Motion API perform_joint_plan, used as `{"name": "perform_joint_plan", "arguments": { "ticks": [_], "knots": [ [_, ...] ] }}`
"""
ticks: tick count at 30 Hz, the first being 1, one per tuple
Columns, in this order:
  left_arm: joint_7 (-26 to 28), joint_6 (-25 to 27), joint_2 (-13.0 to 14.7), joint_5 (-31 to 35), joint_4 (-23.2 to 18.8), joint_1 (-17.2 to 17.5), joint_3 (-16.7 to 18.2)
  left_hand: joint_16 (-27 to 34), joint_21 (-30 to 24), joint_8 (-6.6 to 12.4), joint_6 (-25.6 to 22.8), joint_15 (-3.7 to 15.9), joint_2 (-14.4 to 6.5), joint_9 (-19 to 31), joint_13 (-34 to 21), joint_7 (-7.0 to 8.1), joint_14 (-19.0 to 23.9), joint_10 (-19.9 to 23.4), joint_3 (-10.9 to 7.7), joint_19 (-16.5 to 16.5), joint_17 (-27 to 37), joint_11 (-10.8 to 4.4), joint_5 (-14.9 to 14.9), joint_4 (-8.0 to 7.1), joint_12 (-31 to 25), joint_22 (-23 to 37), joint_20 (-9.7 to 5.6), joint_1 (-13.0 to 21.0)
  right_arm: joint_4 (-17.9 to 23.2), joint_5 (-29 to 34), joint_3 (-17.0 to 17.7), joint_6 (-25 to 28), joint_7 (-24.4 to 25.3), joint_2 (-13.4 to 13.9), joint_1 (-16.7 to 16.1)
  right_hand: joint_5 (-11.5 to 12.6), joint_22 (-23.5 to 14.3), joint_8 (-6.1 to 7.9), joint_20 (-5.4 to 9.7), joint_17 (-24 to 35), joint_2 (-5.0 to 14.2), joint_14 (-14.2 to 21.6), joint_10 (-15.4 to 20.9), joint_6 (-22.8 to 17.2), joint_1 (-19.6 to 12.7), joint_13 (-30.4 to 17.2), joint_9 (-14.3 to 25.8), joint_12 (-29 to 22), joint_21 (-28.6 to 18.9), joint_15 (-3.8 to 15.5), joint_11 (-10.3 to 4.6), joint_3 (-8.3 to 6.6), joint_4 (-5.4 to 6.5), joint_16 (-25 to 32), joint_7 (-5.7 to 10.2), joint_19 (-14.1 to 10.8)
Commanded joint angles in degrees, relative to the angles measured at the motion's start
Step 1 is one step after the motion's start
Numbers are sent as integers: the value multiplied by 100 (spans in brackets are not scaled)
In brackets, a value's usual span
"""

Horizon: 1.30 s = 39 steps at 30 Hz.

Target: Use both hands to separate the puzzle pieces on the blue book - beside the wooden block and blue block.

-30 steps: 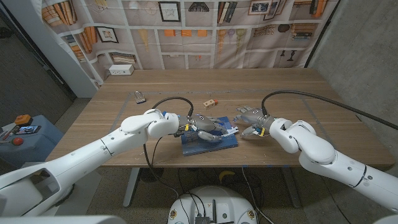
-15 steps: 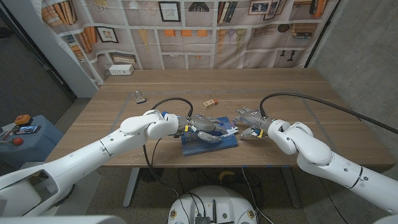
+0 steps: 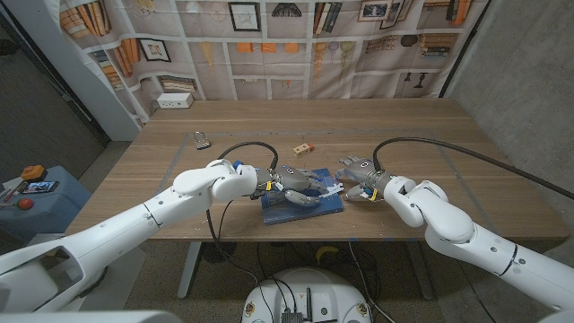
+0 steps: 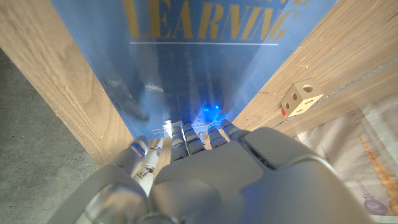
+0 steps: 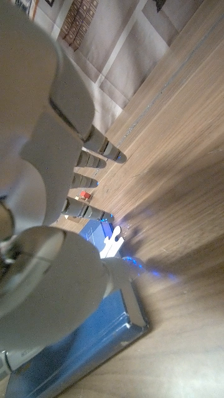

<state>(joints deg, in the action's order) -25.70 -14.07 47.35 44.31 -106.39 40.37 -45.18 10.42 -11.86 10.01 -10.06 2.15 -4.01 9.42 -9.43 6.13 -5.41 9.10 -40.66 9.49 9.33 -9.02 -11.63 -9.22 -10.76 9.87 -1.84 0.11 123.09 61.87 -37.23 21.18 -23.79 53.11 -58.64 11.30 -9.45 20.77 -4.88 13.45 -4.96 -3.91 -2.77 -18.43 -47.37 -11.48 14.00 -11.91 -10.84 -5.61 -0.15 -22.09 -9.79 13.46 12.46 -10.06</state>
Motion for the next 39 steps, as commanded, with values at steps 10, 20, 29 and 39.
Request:
{"name": "perform_joint_plan", "arguments": {
  "ticks": [10, 20, 29, 39],
  "knots": [
    [14, 9, -17, -31, 60, -16, 2, -26, -2, 44, -304, 440, -619, 36, -36, -142, 50, 306, -59, 388, 12, 182, 13, 18, -35, 17, -367, 73, -257, 34, -19, -113, 908, -79, -129, 39, -17, 327, 86, 26, 7, 223, 247, -606, -290, -15, 85, -79, -63, 103, -132, -96, -9, 94, 6, -247],
    [5, -6, -50, -33, 101, -57, -30, -26, -2, 44, -323, 445, -612, 37, -36, -138, 79, 312, -84, 362, 10, 177, 17, 35, -30, 17, -365, 81, -325, -6, -23, -83, 1138, -92, -177, 45, -17, 469, 126, 40, -28, 298, 347, -884, -333, -14, 115, -85, -64, 150, -167, -94, 14, 116, 8, -335],
    [19, -10, -45, -39, 115, -62, -35, -28, 1, 44, -337, 449, -607, 37, -36, -143, 96, 315, -103, 349, 9, 185, 21, 44, -26, 16, -357, 84, -352, -18, -53, -62, 1181, -95, -168, 63, -18, 635, 153, 62, -38, 348, 429, -1218, -369, -12, 151, -85, -53, 181, -207, -105, 28, 130, 5, -385],
    [21, 31, -19, -56, 84, -18, -24, -31, 3, 40, -341, 444, -606, 38, -37, -137, 109, 325, -126, 331, 10, 182, 25, 51, -25, 16, -362, 86, -352, 23, -76, -23, 1255, -93, -187, 83, -18, 748, 172, 77, -37, 381, 495, -1455, -426, -11, 174, -86, -46, 212, -220, -130, 25, 137, 11, -422]
  ]
}}
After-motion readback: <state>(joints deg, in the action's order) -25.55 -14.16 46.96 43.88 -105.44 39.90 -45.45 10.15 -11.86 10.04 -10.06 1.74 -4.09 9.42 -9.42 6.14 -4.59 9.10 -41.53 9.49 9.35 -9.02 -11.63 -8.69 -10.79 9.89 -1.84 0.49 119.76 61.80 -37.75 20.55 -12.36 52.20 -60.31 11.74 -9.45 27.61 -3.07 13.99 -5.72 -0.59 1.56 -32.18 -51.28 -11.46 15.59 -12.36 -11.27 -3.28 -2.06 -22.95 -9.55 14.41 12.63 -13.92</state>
